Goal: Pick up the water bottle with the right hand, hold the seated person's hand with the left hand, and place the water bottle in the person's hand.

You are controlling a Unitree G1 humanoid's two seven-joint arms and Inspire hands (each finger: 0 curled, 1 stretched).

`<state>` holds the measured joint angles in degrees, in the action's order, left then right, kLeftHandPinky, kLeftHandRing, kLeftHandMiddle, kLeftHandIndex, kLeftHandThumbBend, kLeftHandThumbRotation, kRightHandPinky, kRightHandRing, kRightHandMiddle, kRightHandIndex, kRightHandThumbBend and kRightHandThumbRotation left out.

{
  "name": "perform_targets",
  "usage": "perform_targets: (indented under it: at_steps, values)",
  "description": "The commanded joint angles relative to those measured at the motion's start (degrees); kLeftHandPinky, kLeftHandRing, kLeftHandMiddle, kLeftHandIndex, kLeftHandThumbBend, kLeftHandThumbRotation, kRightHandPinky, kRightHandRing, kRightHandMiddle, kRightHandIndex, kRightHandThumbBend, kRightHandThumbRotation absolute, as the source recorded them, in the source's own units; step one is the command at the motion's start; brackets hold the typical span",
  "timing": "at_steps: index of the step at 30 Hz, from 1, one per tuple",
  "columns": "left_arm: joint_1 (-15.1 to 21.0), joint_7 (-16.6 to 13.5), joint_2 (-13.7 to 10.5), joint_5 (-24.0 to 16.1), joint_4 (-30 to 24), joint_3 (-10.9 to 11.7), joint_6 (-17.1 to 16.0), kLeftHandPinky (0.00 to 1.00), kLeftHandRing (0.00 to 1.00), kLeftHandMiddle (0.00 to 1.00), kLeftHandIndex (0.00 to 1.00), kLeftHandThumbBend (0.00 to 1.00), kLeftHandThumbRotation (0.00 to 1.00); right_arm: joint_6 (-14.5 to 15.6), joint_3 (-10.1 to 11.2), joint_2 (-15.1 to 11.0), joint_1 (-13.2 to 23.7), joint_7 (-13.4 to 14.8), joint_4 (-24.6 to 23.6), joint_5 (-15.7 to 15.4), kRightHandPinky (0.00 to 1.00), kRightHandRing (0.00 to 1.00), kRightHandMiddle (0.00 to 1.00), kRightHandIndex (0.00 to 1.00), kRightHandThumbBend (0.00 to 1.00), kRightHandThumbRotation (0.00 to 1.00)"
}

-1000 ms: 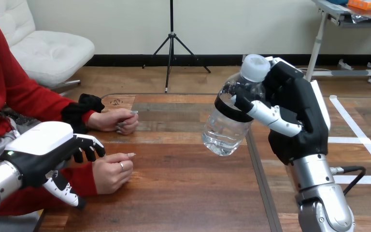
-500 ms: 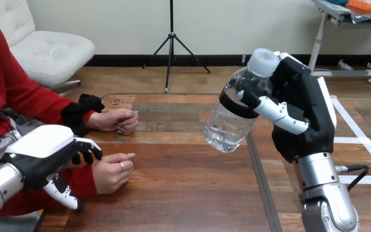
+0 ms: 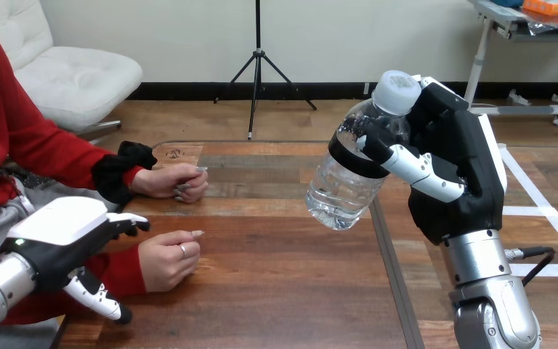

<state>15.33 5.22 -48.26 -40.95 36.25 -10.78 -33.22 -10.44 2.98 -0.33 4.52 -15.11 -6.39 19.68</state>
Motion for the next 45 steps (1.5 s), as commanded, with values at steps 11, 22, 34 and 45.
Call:
perform_targets:
  at_steps: [11, 22, 34, 45]
  values:
    - [8.25, -5.69, 1.49, -0.69, 9.07, -3.26, -0.76, 0.82, 0.88, 0.90, 0.93, 1.00, 0.43, 0.04, -0.11, 0.32, 1.77, 0.21, -4.99, 1.47, 0.25, 0.32, 0.41, 0.43, 0.74, 0.00]
    - [11.39, -8.42, 3.07, -1.43, 15.07, -6.01, -1.29, 0.85, 0.91, 0.93, 0.95, 1.00, 0.47, 0.63, -0.21, 0.24, 1.26, 0.30, -6.13, 1.27, 0.26, 0.32, 0.40, 0.42, 0.73, 0.00]
    - [13.68, -9.86, 5.05, -2.77, 19.02, -8.61, 0.45, 0.85, 0.91, 0.93, 0.95, 1.00, 0.48, 0.60, -0.69, 0.19, 0.49, 0.93, -6.96, 0.10, 0.26, 0.32, 0.40, 0.42, 0.73, 0.00]
    - [14.62, -8.57, 6.64, -1.97, 19.66, -9.79, 1.91, 0.74, 0.86, 0.91, 0.94, 1.00, 0.45, 0.11, -1.11, 0.19, -0.08, 1.39, -7.30, -1.08, 0.26, 0.33, 0.40, 0.42, 0.73, 0.00]
